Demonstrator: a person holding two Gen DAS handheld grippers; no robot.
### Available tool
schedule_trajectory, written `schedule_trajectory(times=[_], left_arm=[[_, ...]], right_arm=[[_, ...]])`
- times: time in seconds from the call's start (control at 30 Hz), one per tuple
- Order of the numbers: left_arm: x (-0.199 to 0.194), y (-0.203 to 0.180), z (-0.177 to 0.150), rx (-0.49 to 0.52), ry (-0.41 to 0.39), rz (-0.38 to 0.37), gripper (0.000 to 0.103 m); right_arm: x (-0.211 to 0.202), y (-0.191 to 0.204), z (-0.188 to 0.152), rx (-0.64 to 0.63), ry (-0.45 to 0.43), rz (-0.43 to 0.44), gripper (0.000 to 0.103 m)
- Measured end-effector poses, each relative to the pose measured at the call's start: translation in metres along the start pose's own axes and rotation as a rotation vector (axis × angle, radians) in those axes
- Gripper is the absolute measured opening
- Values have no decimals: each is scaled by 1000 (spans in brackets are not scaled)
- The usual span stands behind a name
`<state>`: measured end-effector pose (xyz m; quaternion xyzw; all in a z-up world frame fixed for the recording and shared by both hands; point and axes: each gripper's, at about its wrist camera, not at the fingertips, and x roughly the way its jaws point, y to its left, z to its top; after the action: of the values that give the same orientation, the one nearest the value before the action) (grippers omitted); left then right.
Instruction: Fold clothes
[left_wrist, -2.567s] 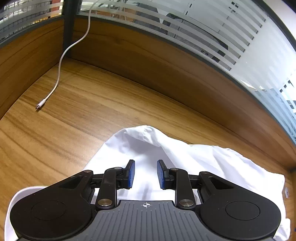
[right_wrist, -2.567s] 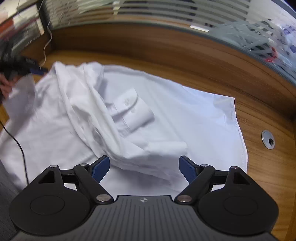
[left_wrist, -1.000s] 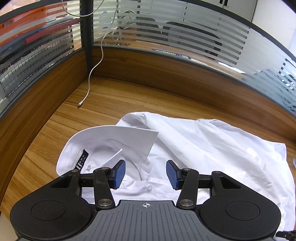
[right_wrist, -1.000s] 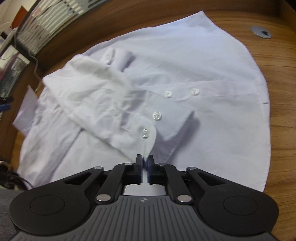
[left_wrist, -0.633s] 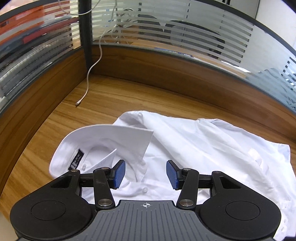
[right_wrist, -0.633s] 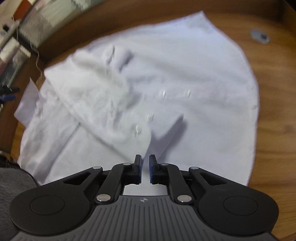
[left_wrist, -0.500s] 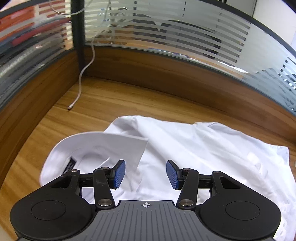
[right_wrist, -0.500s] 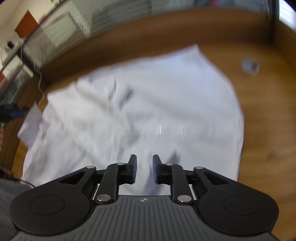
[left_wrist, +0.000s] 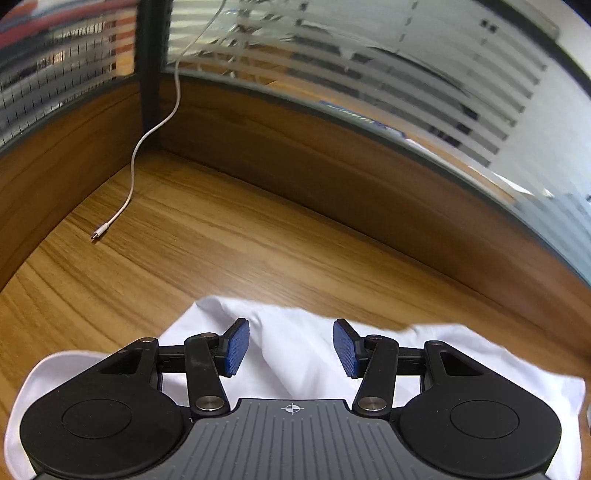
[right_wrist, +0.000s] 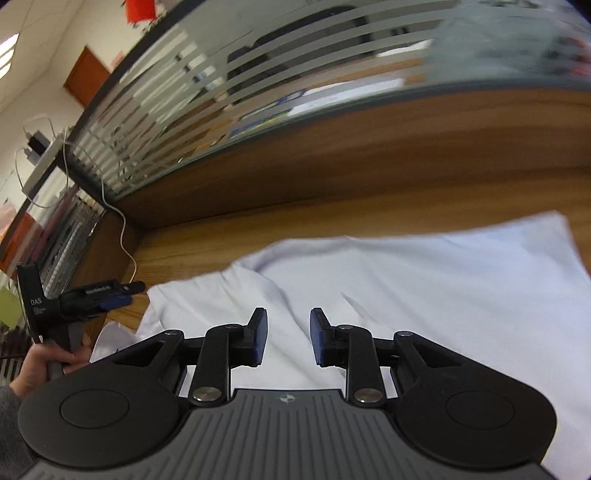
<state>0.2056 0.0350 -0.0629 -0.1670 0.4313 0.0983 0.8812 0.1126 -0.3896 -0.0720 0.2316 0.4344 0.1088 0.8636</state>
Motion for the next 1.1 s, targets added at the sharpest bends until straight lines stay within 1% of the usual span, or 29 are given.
schedule_trajectory(times=[0.1, 0.23, 0.37, 0.43, 0.6, 0.63, 0.7, 0.73, 0.77, 0.9, 0.93, 1.1], left_arm=[[16, 11, 3, -69, 36, 3, 53], [30, 23, 1, -153, 87, -15, 52], [37, 30, 3, -219, 97, -51, 51], [41, 32, 4, -251, 107, -56, 51], [48, 34, 4, -316, 124, -60, 50], [49, 34, 3, -321, 125, -56, 48], [50, 33, 1, -328, 126, -48, 44], [50, 34, 1, -332, 125, -48, 44], [50, 35, 0, -336, 123, -50, 44], [53, 37, -1, -334, 129, -60, 43], [56, 39, -1, -335, 132, -64, 41], [62, 41, -4, -326, 130, -83, 28]], right_arm=[[44, 18, 24, -50, 38, 9, 29], [97, 32, 47, -91, 94, 26, 29], [144, 41, 63, -89, 146, 35, 29], [164, 44, 67, -73, 167, 35, 29], [202, 39, 71, 88, 201, 23, 29], [208, 37, 69, 127, 204, 12, 29], [218, 31, 69, 228, 207, -5, 33], [224, 27, 68, 282, 214, -5, 35], [229, 23, 66, 340, 222, -4, 36], [245, 20, 59, 479, 259, 18, 36], [249, 22, 57, 490, 271, 20, 37], [263, 27, 48, 528, 311, 12, 37]])
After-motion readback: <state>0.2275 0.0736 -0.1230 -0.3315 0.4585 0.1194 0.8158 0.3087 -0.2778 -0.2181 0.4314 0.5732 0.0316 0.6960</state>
